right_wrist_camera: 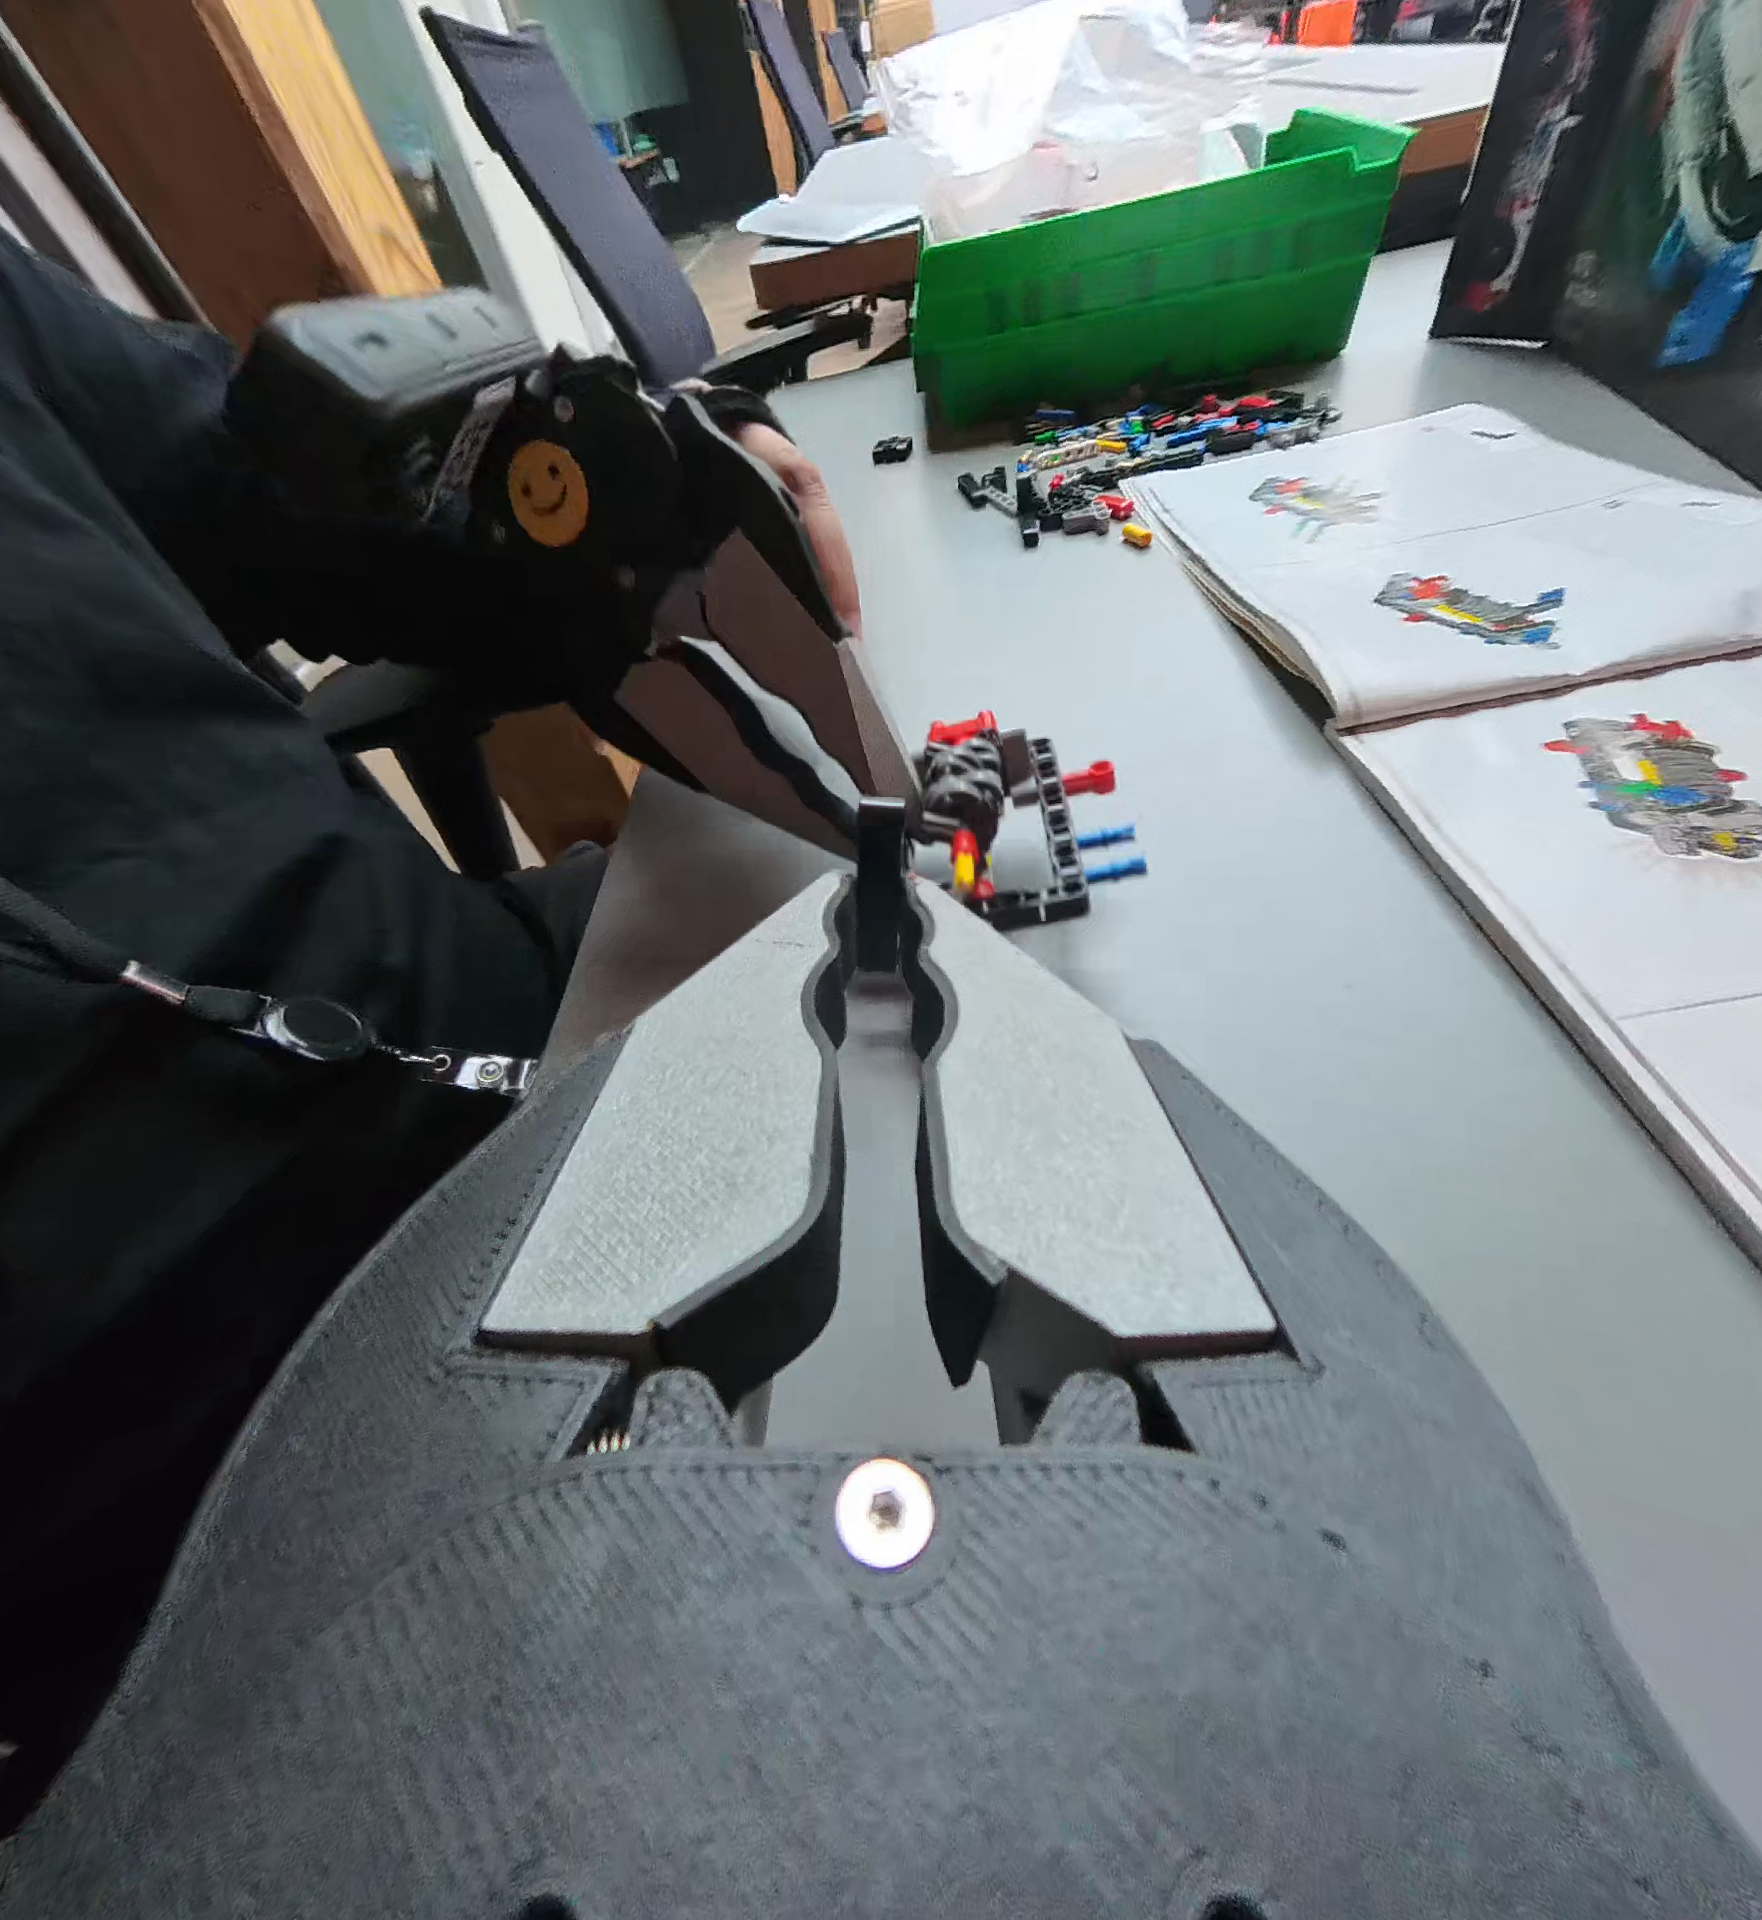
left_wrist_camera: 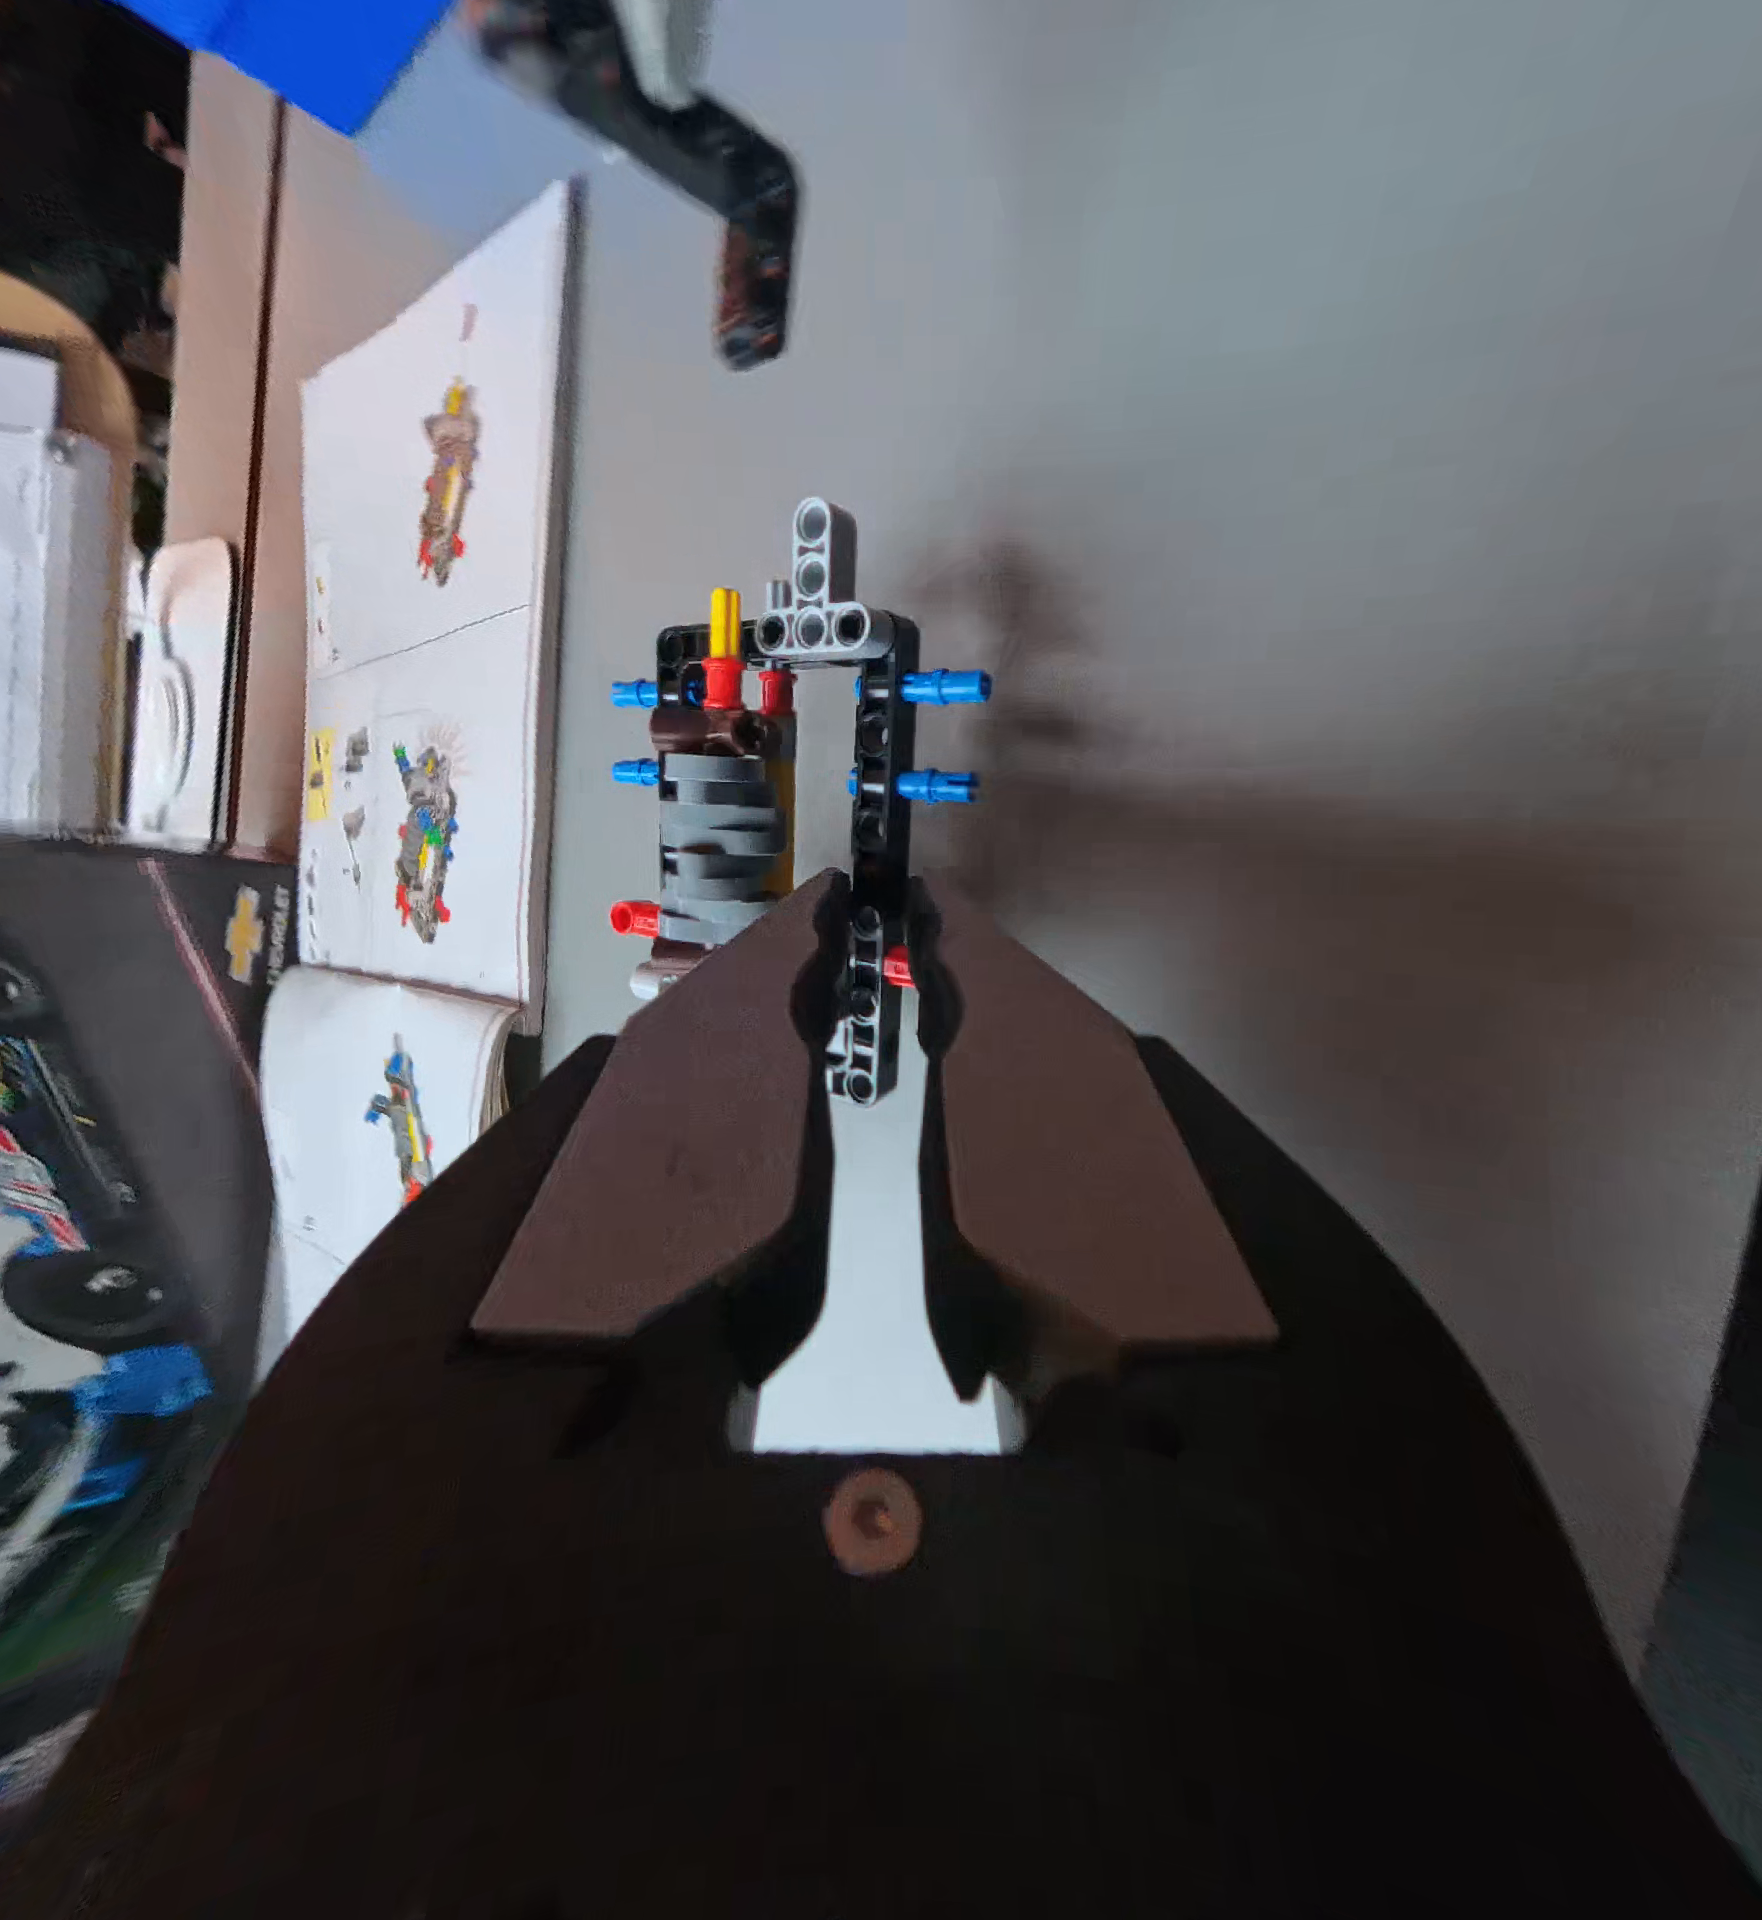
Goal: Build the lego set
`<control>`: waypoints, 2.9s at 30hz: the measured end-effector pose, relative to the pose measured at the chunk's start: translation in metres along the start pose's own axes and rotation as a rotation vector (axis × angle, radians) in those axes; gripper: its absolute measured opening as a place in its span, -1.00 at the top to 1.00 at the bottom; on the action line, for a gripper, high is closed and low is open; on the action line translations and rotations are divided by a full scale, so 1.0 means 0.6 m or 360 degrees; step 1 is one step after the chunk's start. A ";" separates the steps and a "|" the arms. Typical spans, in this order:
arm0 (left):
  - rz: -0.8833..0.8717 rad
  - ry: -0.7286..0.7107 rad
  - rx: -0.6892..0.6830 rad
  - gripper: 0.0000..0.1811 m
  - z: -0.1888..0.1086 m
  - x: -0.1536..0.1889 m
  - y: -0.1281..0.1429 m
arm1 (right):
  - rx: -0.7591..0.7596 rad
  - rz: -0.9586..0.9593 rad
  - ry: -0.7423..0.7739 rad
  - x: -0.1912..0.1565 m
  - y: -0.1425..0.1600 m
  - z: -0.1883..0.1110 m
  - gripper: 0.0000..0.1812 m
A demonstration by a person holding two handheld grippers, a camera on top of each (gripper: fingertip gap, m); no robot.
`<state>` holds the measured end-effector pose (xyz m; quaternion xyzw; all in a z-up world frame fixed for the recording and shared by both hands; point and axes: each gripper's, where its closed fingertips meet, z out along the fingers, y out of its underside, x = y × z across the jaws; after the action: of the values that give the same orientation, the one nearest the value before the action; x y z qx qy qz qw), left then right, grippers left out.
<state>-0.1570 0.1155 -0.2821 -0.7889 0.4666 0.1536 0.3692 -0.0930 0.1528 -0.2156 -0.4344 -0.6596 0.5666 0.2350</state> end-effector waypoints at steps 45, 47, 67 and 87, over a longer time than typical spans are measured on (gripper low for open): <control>-0.2985 0.0614 0.1508 0.91 -0.078 -0.068 -0.003 | -0.0696 0.0200 0.0295 0.046 0.029 0.044 0.95; -0.3050 0.0644 0.1357 0.91 -0.063 -0.048 -0.001 | -0.0776 0.0216 0.0292 0.049 0.040 0.050 0.95; -0.0265 0.0110 -0.0007 0.91 -0.026 -0.002 -0.025 | -0.0578 -0.0084 -0.0039 -0.053 -0.030 0.032 0.96; -0.0054 -0.0083 -0.0015 0.92 0.018 0.025 -0.005 | -0.1245 -0.0013 0.0127 0.005 0.017 0.097 0.95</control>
<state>-0.1456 0.1151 -0.2966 -0.7942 0.4427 0.1701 0.3800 -0.1382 0.1233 -0.2405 -0.5101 -0.8179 0.2540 0.0794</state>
